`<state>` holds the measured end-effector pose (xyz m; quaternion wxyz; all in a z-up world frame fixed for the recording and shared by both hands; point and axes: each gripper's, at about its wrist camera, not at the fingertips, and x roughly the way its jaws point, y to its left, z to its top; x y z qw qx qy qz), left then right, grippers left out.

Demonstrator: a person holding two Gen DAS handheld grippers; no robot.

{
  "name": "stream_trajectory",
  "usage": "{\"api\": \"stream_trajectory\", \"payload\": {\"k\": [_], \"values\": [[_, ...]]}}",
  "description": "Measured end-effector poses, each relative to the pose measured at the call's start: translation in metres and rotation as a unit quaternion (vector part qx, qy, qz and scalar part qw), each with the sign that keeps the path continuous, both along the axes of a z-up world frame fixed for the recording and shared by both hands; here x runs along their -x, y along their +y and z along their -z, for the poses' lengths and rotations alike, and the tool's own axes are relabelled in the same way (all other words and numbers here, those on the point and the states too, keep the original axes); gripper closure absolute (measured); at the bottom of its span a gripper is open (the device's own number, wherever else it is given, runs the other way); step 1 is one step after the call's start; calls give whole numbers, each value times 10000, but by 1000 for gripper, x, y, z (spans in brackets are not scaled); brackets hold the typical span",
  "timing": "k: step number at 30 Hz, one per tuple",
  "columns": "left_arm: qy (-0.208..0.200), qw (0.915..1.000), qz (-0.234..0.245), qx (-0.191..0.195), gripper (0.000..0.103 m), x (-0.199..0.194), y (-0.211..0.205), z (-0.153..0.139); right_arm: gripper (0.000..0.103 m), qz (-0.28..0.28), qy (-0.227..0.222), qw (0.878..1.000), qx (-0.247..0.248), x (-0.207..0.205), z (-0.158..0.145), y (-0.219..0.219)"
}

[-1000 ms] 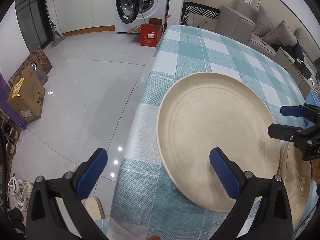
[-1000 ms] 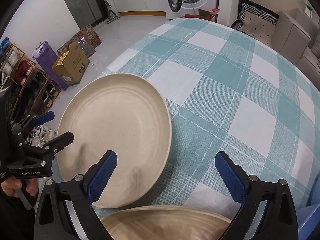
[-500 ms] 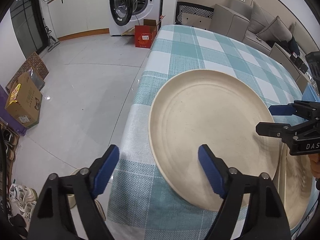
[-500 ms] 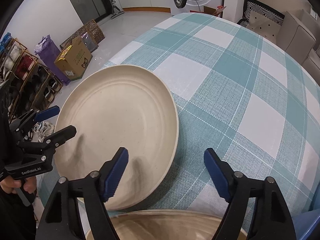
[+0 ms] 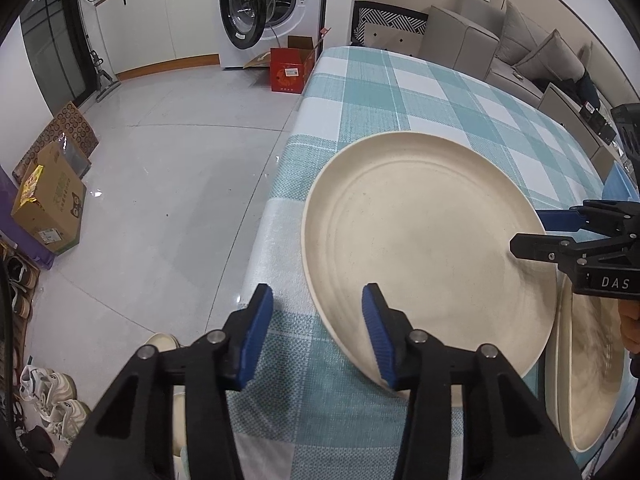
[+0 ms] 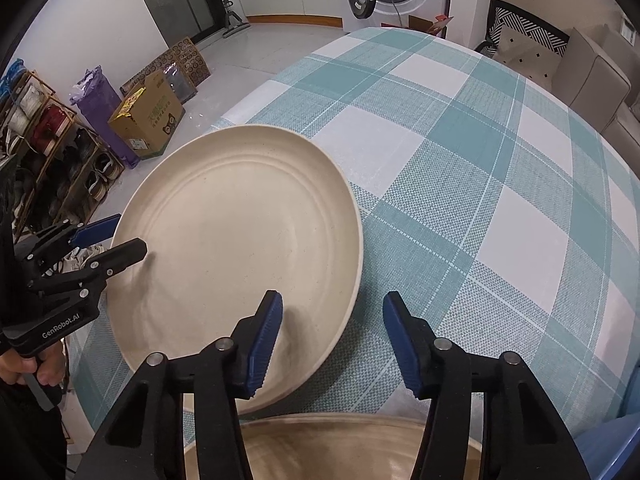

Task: Organize plates and bowls
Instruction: 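Close the left gripper on one cream plate rim while the right gripper closes on the other plate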

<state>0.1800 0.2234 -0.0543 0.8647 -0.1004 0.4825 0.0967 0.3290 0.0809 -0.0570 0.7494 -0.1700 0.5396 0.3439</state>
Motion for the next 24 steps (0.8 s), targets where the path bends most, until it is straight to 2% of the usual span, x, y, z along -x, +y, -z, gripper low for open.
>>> {"api": "stream_trajectory", "payload": {"k": [6,12,17,20,24], "values": [[-9,10000,32,75,71,2,0,0,58,-44,-46,10000,19,2,1,-1],[24,9997,74,241,79,1,0,2,73,-112,-101,9999,-58,5,-3,-1],[-3,9997,127,203,86,1,-3,0,81,-85,-121,9999,-62,4,-3,-3],[1,9998,100,152,88,1,-3,0,86,8,-73,9999,-94,2,-3,-5],[-1,9999,106,80,88,2,-5,-1,88,2,-150,9999,-72,3,-2,-5]]}}
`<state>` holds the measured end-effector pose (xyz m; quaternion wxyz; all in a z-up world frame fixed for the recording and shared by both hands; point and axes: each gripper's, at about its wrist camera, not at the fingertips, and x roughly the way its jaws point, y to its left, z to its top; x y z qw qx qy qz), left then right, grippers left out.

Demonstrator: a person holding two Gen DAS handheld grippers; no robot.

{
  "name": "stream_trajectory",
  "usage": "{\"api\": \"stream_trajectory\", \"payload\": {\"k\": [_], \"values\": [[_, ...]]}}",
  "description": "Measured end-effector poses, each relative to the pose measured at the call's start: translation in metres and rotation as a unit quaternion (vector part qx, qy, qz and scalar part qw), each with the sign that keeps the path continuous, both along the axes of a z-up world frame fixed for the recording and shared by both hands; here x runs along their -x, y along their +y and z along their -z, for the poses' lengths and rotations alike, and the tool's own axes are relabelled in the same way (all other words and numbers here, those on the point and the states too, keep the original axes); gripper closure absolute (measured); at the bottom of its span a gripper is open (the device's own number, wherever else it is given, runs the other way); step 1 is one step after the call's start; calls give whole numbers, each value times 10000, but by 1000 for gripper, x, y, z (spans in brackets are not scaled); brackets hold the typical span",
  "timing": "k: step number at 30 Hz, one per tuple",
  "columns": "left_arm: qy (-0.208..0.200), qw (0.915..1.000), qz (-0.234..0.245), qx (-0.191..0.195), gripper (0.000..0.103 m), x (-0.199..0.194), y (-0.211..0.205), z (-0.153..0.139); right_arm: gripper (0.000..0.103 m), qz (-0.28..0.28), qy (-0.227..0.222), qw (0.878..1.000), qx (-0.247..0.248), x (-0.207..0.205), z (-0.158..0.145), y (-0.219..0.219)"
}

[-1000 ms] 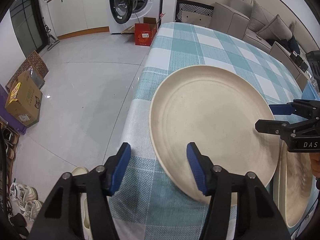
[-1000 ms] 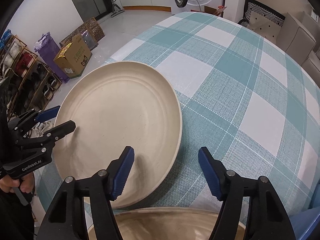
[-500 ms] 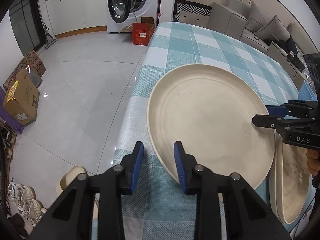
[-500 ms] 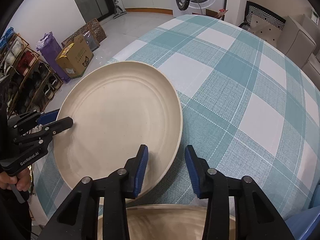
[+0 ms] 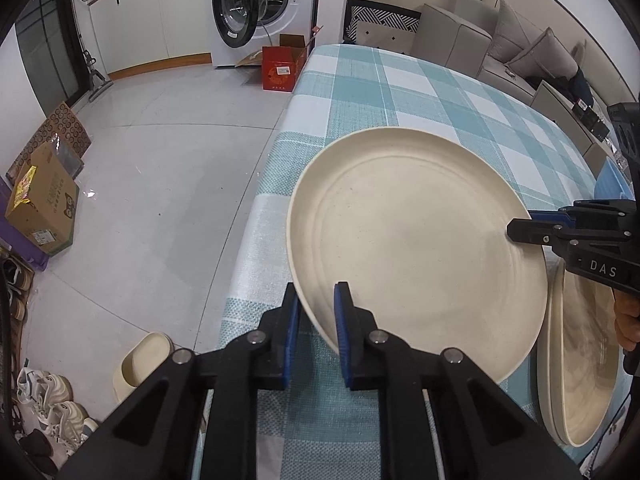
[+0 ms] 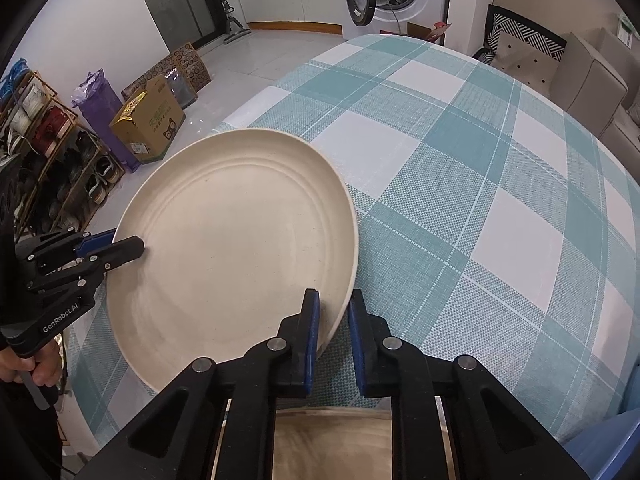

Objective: Organize plates and bowls

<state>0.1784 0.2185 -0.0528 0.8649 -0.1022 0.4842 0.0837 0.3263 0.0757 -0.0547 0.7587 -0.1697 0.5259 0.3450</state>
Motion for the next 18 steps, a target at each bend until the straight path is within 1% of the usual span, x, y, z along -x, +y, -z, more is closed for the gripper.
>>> {"api": "stream_trajectory", "payload": {"k": [6,18], "values": [[-73,9999,-58,-76,88,2,1,-7,89,29,-22,10000,-34,1,-2,2],[-232,9994,-95,-228,88,9,1,-24,89,-19,-198,9997,-153,8,-22,2]]}}
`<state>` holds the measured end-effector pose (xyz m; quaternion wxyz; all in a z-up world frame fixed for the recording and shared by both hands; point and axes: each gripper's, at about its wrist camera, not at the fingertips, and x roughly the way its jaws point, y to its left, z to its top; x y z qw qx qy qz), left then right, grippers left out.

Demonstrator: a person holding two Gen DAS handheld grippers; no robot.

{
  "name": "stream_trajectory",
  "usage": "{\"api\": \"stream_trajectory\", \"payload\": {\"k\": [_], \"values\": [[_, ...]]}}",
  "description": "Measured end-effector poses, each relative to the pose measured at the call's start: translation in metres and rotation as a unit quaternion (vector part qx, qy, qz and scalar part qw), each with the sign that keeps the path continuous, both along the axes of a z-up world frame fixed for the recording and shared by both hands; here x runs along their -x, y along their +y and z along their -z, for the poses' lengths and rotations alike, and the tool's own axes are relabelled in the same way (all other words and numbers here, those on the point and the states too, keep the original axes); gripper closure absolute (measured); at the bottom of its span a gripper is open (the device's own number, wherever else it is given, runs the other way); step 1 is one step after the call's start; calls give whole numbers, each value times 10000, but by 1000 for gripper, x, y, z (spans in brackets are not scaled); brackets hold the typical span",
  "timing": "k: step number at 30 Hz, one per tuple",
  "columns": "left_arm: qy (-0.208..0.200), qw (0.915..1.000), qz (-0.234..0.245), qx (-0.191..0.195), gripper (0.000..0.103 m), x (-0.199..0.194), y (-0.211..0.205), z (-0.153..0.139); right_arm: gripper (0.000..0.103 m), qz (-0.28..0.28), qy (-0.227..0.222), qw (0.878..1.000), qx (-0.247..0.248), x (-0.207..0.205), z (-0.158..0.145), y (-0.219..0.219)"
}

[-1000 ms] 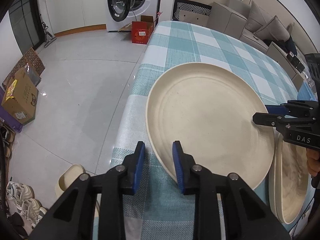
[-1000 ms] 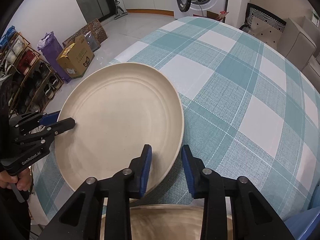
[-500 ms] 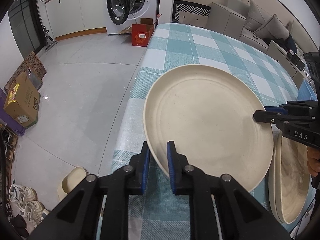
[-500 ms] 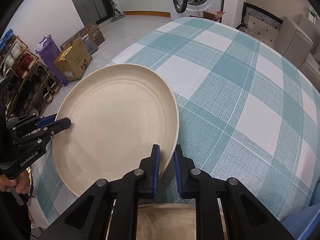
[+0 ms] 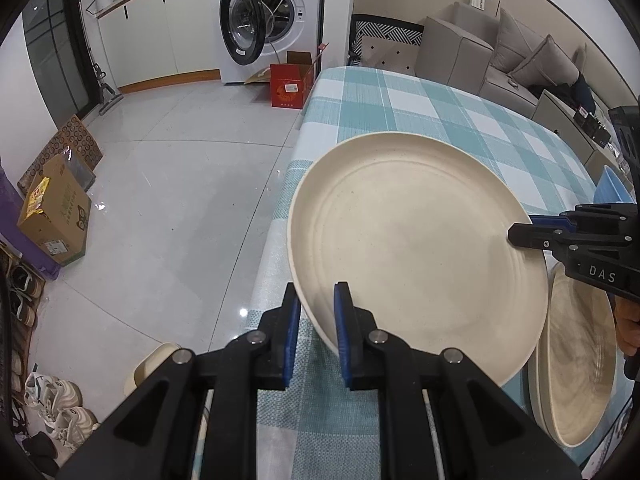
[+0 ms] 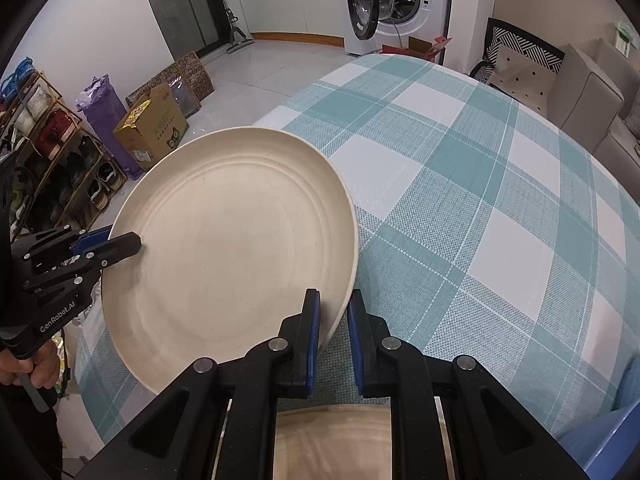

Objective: Organize plates and bowls

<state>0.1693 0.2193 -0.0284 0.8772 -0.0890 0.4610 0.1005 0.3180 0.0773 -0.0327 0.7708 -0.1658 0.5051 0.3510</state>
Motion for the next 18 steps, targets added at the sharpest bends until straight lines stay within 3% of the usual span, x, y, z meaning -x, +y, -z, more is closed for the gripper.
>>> {"api": "stream_trajectory", "payload": {"k": [18], "values": [[-420,9989,122,-143,88,26,-19,-43,89,82,-385,9989,-267,33,-53,-29]]}}
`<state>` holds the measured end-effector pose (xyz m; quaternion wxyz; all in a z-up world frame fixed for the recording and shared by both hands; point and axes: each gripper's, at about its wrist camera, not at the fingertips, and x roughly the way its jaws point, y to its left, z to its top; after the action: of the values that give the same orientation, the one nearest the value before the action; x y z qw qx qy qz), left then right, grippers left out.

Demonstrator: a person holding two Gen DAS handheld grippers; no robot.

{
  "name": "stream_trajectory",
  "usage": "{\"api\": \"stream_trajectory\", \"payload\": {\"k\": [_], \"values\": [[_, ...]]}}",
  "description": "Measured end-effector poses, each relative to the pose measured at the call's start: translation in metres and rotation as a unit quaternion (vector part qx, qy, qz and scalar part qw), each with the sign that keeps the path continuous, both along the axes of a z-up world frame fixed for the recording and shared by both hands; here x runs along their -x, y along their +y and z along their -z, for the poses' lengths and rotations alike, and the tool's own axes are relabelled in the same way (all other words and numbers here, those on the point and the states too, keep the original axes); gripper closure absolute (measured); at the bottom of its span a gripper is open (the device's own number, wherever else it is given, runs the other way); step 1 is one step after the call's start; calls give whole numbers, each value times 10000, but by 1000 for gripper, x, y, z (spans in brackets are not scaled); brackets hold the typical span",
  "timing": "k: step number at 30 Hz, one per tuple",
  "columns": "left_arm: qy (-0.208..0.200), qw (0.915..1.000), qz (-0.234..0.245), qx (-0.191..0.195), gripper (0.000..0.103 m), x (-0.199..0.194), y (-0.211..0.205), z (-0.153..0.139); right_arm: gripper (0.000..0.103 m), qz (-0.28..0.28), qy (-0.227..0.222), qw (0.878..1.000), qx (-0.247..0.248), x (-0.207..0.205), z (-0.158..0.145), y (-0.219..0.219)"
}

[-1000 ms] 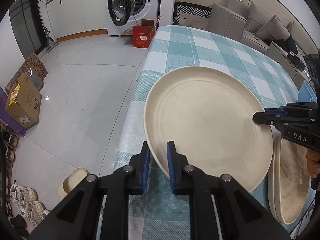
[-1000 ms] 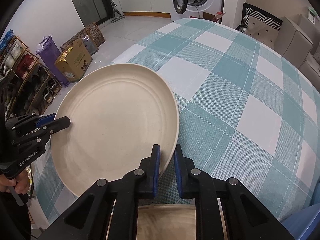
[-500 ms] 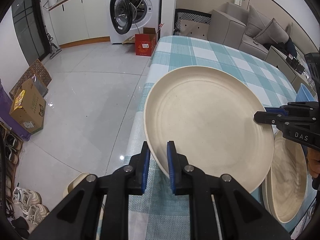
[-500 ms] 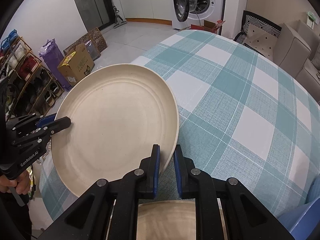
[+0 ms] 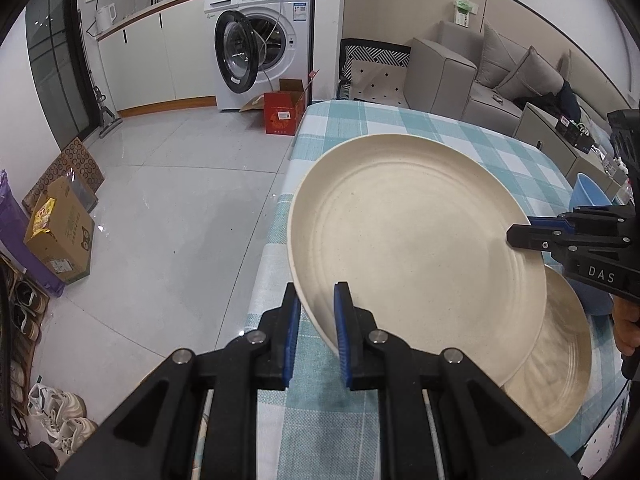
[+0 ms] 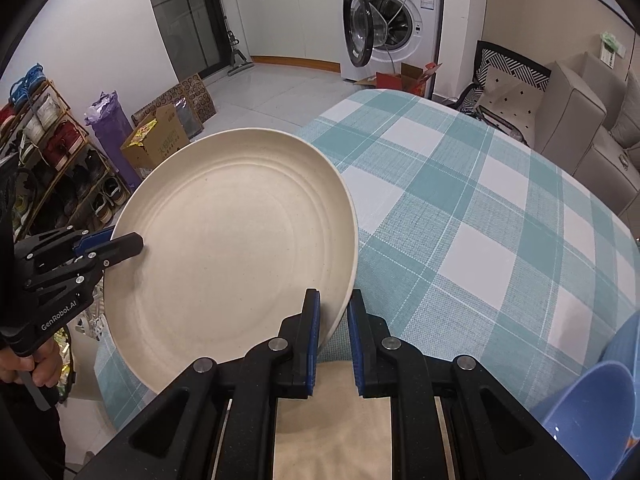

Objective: Organize plates and bowls

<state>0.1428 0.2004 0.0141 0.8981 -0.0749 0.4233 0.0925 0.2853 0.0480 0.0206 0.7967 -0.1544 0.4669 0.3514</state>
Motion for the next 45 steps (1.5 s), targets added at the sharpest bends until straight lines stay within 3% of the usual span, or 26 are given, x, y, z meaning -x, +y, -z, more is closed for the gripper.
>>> {"api": "stream_trajectory", "payload": {"k": [22,45], "values": [[-339,9981,516,-53,88,37,-51,-33,89,376,-460,9981,-139,67,-43,-73],[-195,9945,1033,-3,88,47,-104,-22,89,762,-387,9963,-92,106,-33,-138]]}}
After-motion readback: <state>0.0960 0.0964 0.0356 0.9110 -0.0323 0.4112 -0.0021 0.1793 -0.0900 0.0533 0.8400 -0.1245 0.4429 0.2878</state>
